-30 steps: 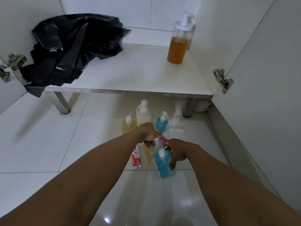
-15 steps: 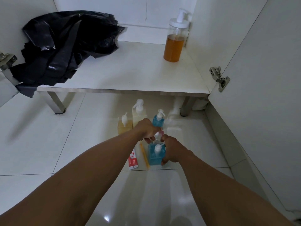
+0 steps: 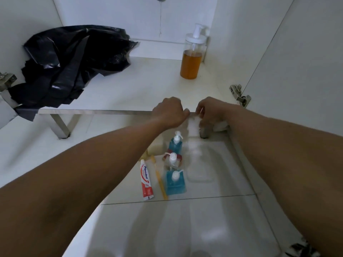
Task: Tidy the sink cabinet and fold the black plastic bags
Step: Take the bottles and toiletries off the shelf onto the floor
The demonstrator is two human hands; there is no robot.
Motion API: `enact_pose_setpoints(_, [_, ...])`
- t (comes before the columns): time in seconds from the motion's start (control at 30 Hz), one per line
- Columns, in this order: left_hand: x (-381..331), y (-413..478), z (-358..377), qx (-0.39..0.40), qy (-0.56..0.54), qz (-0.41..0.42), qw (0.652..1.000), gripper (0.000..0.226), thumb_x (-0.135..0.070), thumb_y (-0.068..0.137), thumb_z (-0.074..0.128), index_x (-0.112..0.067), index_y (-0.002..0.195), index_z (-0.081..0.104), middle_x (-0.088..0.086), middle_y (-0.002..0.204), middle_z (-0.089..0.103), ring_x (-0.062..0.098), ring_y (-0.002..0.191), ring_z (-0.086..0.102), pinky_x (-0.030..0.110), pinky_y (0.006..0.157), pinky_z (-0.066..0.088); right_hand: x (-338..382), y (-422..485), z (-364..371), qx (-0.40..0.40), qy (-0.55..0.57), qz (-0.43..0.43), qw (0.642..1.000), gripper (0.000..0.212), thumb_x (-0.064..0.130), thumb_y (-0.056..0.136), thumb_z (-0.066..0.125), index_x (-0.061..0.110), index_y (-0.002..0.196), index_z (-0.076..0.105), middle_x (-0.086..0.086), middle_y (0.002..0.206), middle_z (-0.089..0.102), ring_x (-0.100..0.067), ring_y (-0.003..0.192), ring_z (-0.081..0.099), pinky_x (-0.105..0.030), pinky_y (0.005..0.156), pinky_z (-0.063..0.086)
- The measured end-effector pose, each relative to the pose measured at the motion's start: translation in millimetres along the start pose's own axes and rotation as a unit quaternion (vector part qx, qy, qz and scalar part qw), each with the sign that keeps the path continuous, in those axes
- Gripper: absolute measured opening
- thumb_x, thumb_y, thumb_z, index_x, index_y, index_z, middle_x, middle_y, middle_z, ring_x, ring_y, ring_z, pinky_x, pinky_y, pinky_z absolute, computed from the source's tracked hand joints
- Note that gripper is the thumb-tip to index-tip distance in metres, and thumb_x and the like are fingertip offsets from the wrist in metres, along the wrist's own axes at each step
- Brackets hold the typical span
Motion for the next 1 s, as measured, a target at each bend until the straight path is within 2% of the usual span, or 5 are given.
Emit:
enact_pose_setpoints(0.13, [-22.9,36.8,-33.5,-0.038,-0.013,0.001,0.999,0.034,-0.041,0.094,0.058,-0.013,0.111,0.065,0.002,0.101,0.066,0.018,0.085,0.059,0.031,0.068,0.041,-2.2,19.4,-44.9,-0.029,0.058,0.010,0.998,0.040,0.011,0.081,0.080,0.009,0.116,0.062,-0.012,0.099,0.069,-0.023,0.082,0.070,-0.033,0.071,0.060])
enact_pose_setpoints(0.23, [-20.5,65.1,-33.6,-0.022,-0.046,-0.027,0.998,0.037,-0.039,0.093,0.061,-0.011,0.117,0.062,0.003,0.107,0.065,0.019,0.089,0.058,0.030,0.067,0.042,-10.4,39.2,-53.7,-0.074,0.163,0.022,0.984,0.039,0.019,0.084,0.078,0.009,0.118,0.060,-0.016,0.103,0.068,-0.028,0.093,0.069,-0.040,0.081,0.061])
enact_pose_setpoints(0.53, [22.7,147.8,48.4,-0.008,-0.143,-0.092,0.985,0.068,-0.035,0.089,0.073,-0.014,0.145,0.042,0.009,0.142,0.054,0.027,0.128,0.053,0.038,0.103,0.048,-32.4,130.3,-18.0,-0.156,0.361,0.081,0.916,0.048,0.027,0.091,0.069,0.015,0.134,0.051,-0.008,0.128,0.057,-0.025,0.112,0.059,-0.041,0.096,0.054])
enact_pose_setpoints(0.87, [37.2,281.7,91.9,-0.033,-0.025,-0.072,0.997,0.111,-0.072,0.073,0.072,-0.027,0.158,0.017,0.003,0.152,0.046,0.029,0.142,0.035,0.050,0.111,0.027,-63.7,252.0,-21.9,-0.241,0.547,0.098,0.796,0.065,0.045,0.094,0.055,0.023,0.150,0.032,-0.007,0.146,0.046,-0.027,0.129,0.051,-0.045,0.107,0.045])
enact_pose_setpoints(1.0, [41.3,302.8,99.0,-0.034,-0.030,-0.084,0.995,0.121,-0.076,0.069,0.072,-0.032,0.160,0.005,0.006,0.154,0.044,0.033,0.143,0.034,0.055,0.111,0.023,-65.7,276.7,-30.9,-0.234,0.529,0.047,0.814,0.068,0.046,0.093,0.052,0.029,0.154,0.027,-0.002,0.154,0.040,-0.022,0.132,0.047,-0.043,0.109,0.043])
Point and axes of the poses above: each hand's wrist, its own y-axis towards the middle knuckle, its own z-axis out of the palm, x = y × z, the point moved 2 cm from there along y, towards the middle knuckle
